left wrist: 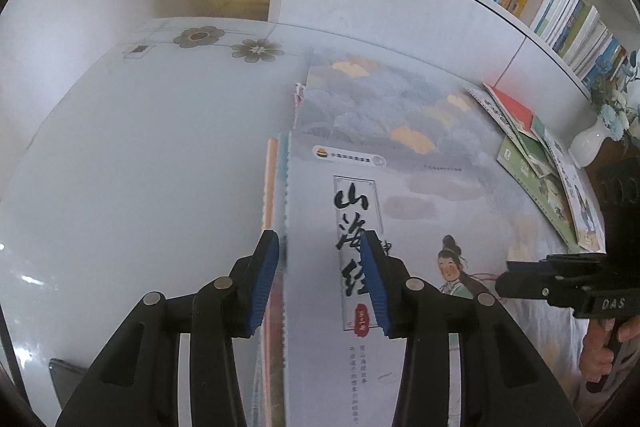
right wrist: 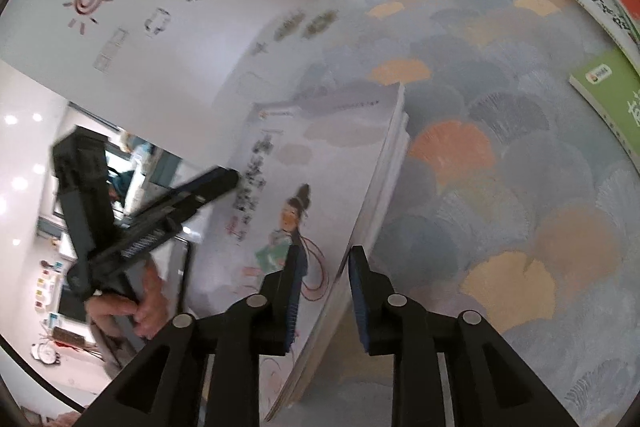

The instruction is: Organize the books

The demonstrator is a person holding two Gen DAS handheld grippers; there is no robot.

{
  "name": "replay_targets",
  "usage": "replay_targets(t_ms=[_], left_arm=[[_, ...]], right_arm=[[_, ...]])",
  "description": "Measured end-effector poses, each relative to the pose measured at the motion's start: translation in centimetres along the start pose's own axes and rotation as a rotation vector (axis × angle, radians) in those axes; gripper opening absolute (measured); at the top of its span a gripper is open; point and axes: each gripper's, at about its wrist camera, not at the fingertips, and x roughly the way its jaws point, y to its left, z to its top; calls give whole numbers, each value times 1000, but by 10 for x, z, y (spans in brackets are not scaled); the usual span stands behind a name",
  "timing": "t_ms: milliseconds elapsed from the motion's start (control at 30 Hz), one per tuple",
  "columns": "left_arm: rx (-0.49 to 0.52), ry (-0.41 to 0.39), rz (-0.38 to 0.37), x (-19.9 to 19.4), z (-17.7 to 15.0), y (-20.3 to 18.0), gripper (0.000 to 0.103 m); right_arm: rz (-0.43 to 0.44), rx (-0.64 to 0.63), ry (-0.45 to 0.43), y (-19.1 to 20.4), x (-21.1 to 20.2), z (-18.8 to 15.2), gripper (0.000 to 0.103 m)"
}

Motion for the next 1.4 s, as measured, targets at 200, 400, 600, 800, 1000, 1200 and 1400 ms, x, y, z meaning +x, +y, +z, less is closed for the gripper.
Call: replay_targets(t_ms=[200,400,600,800,1000,1200,1400], left_arm=[[-22,-2,32,-3,0,11,40],[12,29,1,2,-3,6,40],[48,38,22,4,-7,-2,41],[41,53,17,4,-8,1,41],[67,74,58,-1,-13,-6,41],[86,84,79,-3,-16,-11,42],[70,81,82,-4,-15,-6,43]], right_arm=[[-81,-22,-68,6,-18,-5,58],[-104,-136,78,30,-3,-24,59],[-143,-289,126,68,10,-49,63],[-115,-290,116,68,7,-51,63],[-172,-265,30,55,1,-28,63],[-193,-254,-23,51,14,-11,65],[-210,-276,-37,56,26,-6,65]])
